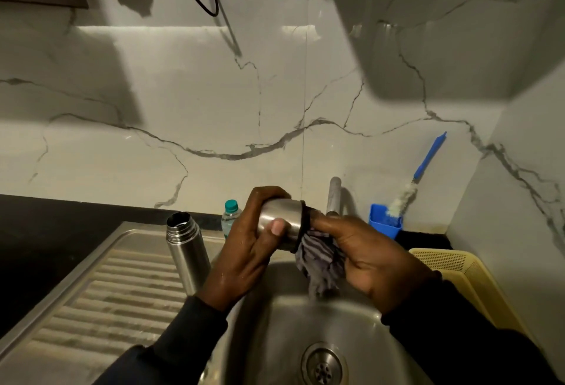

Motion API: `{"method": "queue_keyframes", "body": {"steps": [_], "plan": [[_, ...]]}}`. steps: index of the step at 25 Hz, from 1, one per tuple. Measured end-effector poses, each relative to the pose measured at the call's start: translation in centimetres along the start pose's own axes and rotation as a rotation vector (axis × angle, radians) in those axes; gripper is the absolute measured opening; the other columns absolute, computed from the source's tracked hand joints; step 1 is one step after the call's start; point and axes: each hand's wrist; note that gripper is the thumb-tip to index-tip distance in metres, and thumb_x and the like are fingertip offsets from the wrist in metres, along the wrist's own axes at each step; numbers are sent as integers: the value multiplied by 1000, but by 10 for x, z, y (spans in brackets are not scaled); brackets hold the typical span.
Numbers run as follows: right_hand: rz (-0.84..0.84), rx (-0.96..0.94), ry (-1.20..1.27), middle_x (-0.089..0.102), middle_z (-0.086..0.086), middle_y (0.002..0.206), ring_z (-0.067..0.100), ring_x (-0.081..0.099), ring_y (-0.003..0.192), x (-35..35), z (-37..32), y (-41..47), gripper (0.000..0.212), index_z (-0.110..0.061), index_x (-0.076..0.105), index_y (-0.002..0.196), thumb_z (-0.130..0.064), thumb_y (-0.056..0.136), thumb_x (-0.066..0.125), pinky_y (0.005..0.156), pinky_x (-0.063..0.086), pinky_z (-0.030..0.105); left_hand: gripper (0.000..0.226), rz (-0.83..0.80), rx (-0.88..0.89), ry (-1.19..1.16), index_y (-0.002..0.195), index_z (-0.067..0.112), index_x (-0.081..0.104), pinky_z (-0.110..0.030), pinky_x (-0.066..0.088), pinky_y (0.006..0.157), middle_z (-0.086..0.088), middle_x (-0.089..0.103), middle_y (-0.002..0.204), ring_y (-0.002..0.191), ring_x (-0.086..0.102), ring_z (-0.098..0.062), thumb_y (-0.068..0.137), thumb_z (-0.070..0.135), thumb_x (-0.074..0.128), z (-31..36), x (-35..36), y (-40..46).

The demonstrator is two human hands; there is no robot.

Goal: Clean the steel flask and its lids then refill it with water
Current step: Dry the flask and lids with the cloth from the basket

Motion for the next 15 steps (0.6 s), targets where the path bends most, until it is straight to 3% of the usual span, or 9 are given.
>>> {"method": "queue_keyframes", "body": {"steps": [2, 4, 5, 7, 9, 12, 13, 15], "plan": [[-83, 95, 110, 69, 25, 107, 35, 67, 100, -4, -3, 1, 40, 5, 65, 111, -11, 75, 72, 87, 55, 41, 41, -89, 78, 134, 125, 25, 48, -27, 54, 69, 10, 55, 114, 95, 59, -16, 92, 50, 51, -1, -9, 7], [17, -111, -82, 73, 12, 100, 25, 70, 90, -7, -2, 5, 34, -4, 62, 112, -8, 80, 72, 73, 58, 32, 44, -138, 41, 167, 129, 31, 44, -26, 54, 74, 14, 54, 119, 100, 59, -15, 91, 51, 52, -10, -14, 9], [80, -273, -245, 73, 1, 94, 16, 71, 86, -7, -1, 4, 31, -12, 62, 108, -10, 80, 74, 67, 57, 26, 53, -133, -34, 121, 132, 32, 42, -27, 55, 77, 13, 54, 124, 103, 61, -15, 89, 63, 50, -14, -14, 7], [93, -609, -563, 70, -10, 94, 3, 68, 87, -8, 2, -1, 34, -25, 58, 103, -10, 78, 76, 68, 53, 15, 91, -68, -356, -102, 134, 30, 42, -37, 57, 72, -1, 61, 125, 97, 69, -20, 70, 95, 34, -17, -14, 6], [35, -877, -844, 67, -11, 104, -1, 64, 95, -12, 13, -3, 40, -29, 54, 108, -9, 80, 74, 78, 50, 10, 108, -149, -683, -281, 123, 18, 56, -33, 51, 54, -15, 73, 101, 70, 70, -22, 63, 100, 17, -12, -18, 8], [55, -1236, -1301, 66, 0, 109, 6, 57, 100, -14, 36, 5, 37, -19, 54, 120, -17, 84, 62, 92, 40, 11, 87, -255, -784, -260, 96, 7, 65, -24, 36, 49, -8, 67, 65, 50, 51, -16, 89, 78, 15, 0, -15, 12], [109, -1277, -1322, 66, 0, 108, 6, 56, 99, -12, 41, 6, 37, -18, 53, 119, -18, 83, 63, 92, 40, 13, 78, -203, -741, -208, 92, 8, 65, -26, 37, 52, -8, 65, 64, 54, 49, -17, 93, 73, 21, 3, -11, 12], [258, -1076, -1034, 64, -9, 102, 2, 58, 94, 2, 37, -4, 37, -23, 53, 113, -17, 81, 72, 83, 46, 8, 60, -79, -568, -125, 92, 10, 61, -22, 42, 59, -3, 62, 70, 63, 52, -13, 99, 61, 30, 4, -2, 9]]}}
Point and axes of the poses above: each hand's wrist, its own y-axis towards the middle knuckle, its own x-axis out of the palm, z = x × y
